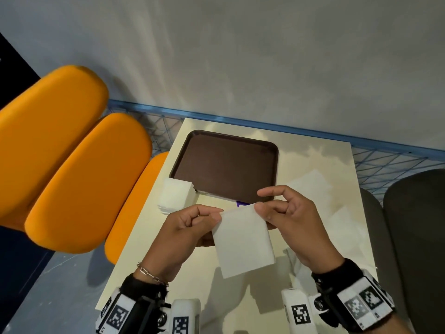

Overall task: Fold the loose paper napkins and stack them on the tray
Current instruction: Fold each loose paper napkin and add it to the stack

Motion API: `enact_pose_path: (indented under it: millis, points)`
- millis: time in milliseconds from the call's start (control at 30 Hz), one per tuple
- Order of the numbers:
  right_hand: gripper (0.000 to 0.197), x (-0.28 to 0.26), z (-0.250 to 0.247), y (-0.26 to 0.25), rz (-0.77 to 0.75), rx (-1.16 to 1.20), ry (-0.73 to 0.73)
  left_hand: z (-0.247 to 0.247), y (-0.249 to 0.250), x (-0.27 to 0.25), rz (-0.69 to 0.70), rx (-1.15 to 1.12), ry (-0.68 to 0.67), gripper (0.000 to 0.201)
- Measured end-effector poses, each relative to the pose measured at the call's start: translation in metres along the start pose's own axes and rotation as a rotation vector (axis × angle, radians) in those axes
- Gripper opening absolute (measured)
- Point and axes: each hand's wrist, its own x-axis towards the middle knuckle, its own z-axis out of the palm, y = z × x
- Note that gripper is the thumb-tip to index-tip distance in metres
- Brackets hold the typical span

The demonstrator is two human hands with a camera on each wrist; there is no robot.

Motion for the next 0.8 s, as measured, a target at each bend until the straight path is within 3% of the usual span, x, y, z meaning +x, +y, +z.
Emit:
enact_pose_path:
  millis: [233, 333, 400, 467, 533, 700, 800]
  points:
    - [0.045, 0.027, 0.038, 0.023, 0.04, -0.11, 0.027, -0.031, -0.023, 0.022, -0.056, 0.024, 0.094, 0.013]
    - [0.057, 0.04, 0.052, 0.042, 0.234, -0.056, -0.074, -0.05, -0.033, 0.03, -0.064, 0.051, 0.095, 0.013]
    - [0.05, 0.044, 0.061, 0.055, 0.389, -0.014, -0.16, -0.064, -0.039, 0.034, -0.073, 0.049, 0.107, 0.013]
    - [0.024, 0.046, 0.069, 0.064, 0.417, -0.076, -0.199, -0.078, -0.045, 0.041, -0.08, 0.054, 0.135, 0.013]
    - [0.013, 0.05, 0.075, 0.071, 0.418, -0.14, -0.203, -0.092, -0.052, 0.049, -0.099, 0.059, 0.166, 0.013]
    - [0.012, 0.074, 0.094, 0.085, 0.426, -0.218, -0.166, -0.119, -0.066, 0.066, -0.108, 0.081, 0.223, 0.01]
    - [0.016, 0.086, 0.108, 0.093, 0.468, -0.204, -0.25, -0.131, -0.071, 0.075, -0.103, 0.095, 0.264, 0.01]
